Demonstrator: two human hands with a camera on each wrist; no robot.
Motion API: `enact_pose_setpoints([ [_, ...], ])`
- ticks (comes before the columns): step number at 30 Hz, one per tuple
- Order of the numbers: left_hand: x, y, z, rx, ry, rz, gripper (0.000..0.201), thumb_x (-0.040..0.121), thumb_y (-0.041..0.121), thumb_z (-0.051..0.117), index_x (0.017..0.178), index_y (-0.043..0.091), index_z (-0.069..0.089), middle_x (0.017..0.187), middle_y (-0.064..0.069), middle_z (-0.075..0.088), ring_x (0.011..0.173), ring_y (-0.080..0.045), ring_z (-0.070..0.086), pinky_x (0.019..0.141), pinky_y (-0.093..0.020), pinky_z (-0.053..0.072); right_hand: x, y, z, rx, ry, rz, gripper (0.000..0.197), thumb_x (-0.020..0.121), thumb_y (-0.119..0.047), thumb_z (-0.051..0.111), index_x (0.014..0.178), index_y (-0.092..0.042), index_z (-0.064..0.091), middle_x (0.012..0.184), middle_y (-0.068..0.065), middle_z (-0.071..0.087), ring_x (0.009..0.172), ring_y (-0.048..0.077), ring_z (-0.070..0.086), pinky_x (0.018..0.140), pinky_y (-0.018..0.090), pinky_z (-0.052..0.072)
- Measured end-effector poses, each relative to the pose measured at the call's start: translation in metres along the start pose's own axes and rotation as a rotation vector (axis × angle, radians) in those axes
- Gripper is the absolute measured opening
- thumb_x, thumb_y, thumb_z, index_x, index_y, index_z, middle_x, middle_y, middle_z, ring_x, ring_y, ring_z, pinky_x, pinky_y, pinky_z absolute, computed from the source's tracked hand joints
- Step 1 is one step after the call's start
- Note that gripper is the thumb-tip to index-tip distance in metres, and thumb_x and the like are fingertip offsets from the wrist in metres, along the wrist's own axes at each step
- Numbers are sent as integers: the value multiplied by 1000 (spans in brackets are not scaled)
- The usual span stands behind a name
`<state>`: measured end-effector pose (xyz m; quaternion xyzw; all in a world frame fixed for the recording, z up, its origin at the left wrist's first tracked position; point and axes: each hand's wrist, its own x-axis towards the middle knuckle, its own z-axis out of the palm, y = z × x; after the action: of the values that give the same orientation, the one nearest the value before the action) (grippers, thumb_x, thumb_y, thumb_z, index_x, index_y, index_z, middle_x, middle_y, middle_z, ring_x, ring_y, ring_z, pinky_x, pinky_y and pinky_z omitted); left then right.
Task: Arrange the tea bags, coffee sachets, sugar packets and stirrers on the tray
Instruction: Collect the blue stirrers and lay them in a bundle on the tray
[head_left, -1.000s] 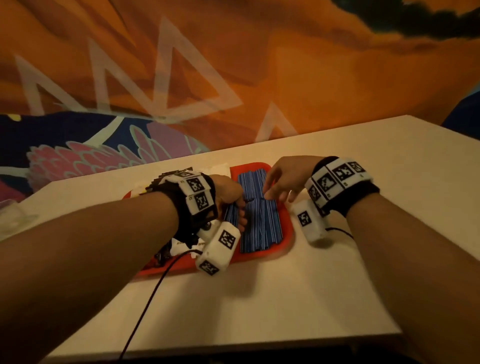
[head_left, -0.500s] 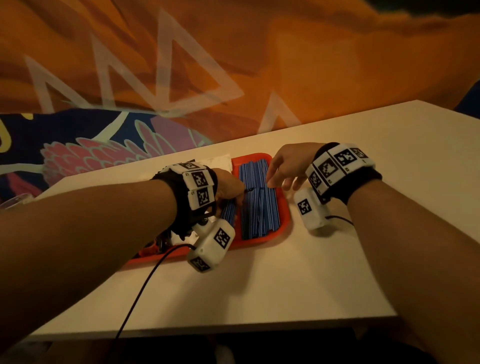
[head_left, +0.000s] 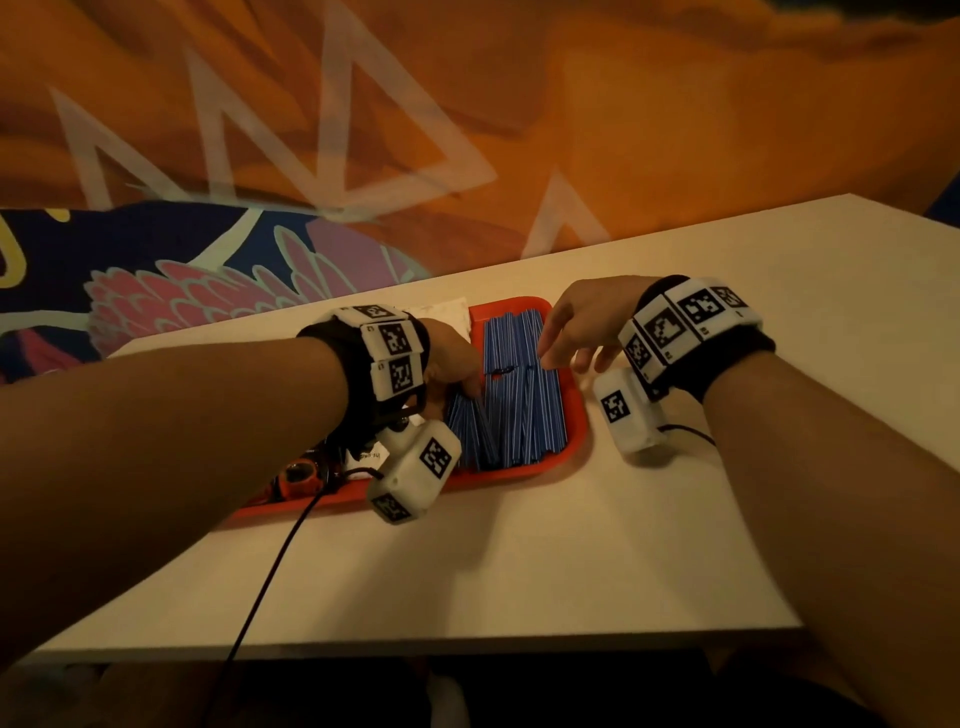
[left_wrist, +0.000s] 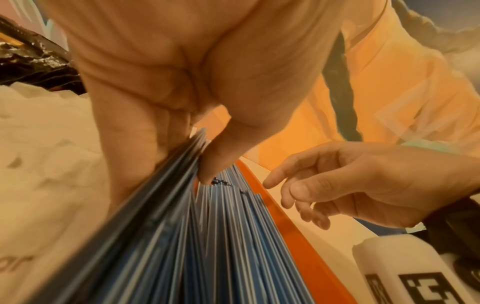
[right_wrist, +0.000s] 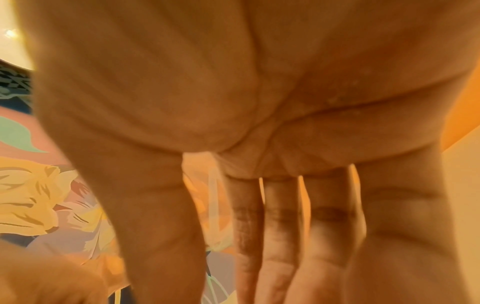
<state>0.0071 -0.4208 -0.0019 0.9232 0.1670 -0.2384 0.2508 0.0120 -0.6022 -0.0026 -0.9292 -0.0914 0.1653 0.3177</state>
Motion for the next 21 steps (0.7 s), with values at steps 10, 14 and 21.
enact_pose_setpoints([
  [10,-8,6,-9,31,53,42,21,102,6,47,89,-7,57,117,-27,68,112,-39,67,101,-49,51,-4,-3,2,-5,-9,-2,21,86,-24,74,106,-15,72,100,2,73,86,16,67,89,38,56],
  [14,-8,19,-24,-7,92,86,22,102,3,48,82,-5,53,87,-23,72,119,-40,63,105,-50,48,-4,-2,1,-4,-8,1,22,86,-24,75,106,-16,72,98,1,73,87,16,68,87,37,57],
  [21,7,55,-53,223,137,288,11,97,6,57,106,3,64,116,-18,66,93,-28,60,97,-45,51,-1,-1,0,-4,0,22,21,87,-23,73,107,-15,72,97,0,72,87,16,68,85,35,57],
])
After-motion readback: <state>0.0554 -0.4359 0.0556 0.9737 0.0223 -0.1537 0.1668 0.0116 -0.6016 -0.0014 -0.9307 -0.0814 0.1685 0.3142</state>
